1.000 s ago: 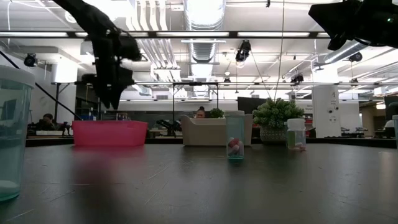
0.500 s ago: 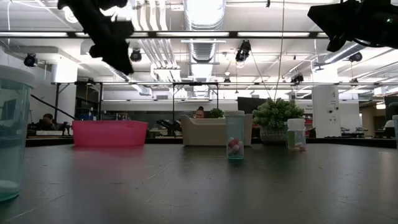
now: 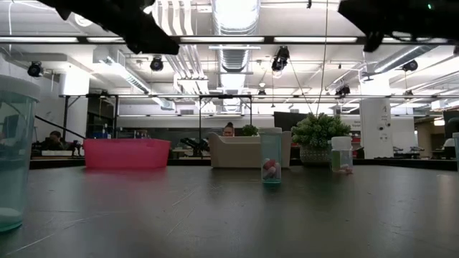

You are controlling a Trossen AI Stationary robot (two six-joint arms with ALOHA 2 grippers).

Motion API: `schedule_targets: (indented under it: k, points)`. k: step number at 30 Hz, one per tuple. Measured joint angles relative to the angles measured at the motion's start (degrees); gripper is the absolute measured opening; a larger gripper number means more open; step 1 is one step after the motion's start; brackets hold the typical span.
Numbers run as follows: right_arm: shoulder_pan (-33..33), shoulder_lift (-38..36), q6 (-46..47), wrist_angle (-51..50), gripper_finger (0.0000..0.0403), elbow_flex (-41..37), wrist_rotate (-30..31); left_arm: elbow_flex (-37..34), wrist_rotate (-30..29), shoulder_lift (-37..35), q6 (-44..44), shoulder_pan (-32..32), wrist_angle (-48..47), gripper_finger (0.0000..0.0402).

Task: Pick and place medicine bottles into bin by pill shape (circle, oval)
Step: Put the transparent capsule bottle into the white bin

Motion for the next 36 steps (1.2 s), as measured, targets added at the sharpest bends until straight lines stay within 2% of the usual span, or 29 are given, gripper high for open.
schedule_targets:
  k: [8, 12, 18, 25, 30, 36]
  points:
    - [0.2, 9.4, 7.1, -15.3, 0.0061, 15.2, -0.1, -8.3, 7.4, -1.8, 3.1, -0.1, 9.2, 0.0164]
    - [0.8, 14.7, 11.4, -22.6, 0.0061, 21.9, -0.1, -10.9, 7.8, -2.2, 3.1, -0.1, 12.3, 0.0164]
    - [2.1, 23.1, 18.5, -31.3, 0.0061, 29.3, 0.1, -10.9, 7.8, -2.3, 4.8, -0.1, 13.3, 0.0164]
    - [5.4, 32.6, 30.2, -46.3, 0.0059, 36.9, 0.0, -10.9, 7.8, -3.4, 4.8, -0.1, 13.9, 0.0164]
    - [7.8, 38.7, 41.5, -64.2, 0.0049, 44.3, 0.0, -10.9, 7.5, -6.2, 5.1, -0.1, 13.9, 0.0164]
    - [8.8, 45.7, 55.9, -92.0, 0.0035, 55.8, 0.1, -10.8, 7.4, -10.3, 7.6, -0.1, 13.8, 0.0164]
